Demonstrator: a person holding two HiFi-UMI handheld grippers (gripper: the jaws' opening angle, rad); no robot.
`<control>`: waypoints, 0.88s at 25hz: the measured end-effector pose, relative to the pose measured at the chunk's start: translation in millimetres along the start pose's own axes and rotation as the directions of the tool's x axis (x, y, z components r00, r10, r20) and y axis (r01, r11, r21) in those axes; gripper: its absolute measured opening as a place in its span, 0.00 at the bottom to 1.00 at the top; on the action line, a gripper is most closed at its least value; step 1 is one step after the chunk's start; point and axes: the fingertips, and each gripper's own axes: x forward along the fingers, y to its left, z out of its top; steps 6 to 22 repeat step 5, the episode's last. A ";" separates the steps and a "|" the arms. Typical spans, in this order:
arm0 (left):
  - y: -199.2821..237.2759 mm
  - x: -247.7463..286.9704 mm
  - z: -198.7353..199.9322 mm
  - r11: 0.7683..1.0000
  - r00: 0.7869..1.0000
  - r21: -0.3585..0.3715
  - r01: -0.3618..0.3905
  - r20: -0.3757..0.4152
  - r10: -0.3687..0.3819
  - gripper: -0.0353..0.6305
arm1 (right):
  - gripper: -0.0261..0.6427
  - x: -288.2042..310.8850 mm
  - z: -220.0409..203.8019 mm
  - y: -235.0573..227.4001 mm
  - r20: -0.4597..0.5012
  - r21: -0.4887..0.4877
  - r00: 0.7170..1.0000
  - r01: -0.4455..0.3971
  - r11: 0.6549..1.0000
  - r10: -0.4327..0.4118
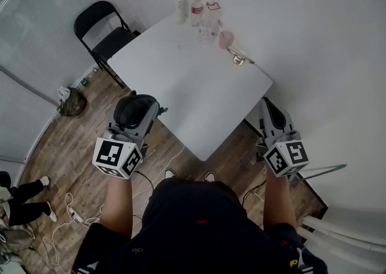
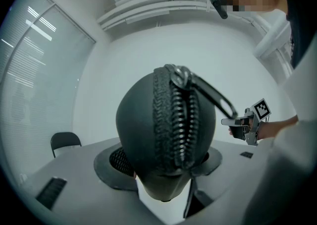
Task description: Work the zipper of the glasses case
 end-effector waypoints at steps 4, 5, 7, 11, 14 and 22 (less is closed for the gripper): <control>-1.3 1.9 -2.5 1.000 1.000 0.006 0.006 -0.005 -0.006 0.46 | 0.07 0.8 -2.3 -0.5 -0.004 -0.002 1.000 -0.005 1.000 0.005; -2.0 2.5 -3.4 1.000 1.000 0.008 0.008 -0.007 -0.008 0.46 | 0.07 1.1 -2.9 -0.6 -0.005 -0.002 1.000 -0.006 1.000 0.006; -2.0 2.5 -3.4 1.000 1.000 0.008 0.008 -0.007 -0.008 0.46 | 0.07 1.1 -2.9 -0.6 -0.005 -0.002 1.000 -0.006 1.000 0.006; -2.0 2.5 -3.4 1.000 1.000 0.008 0.008 -0.007 -0.008 0.46 | 0.07 1.1 -2.9 -0.6 -0.005 -0.002 1.000 -0.006 1.000 0.006; -2.0 2.5 -3.4 1.000 1.000 0.008 0.008 -0.007 -0.008 0.46 | 0.07 1.1 -2.9 -0.6 -0.005 -0.002 1.000 -0.006 1.000 0.006; -2.0 2.5 -3.4 1.000 1.000 0.008 0.008 -0.007 -0.008 0.46 | 0.07 1.1 -2.9 -0.6 -0.005 -0.002 1.000 -0.006 1.000 0.006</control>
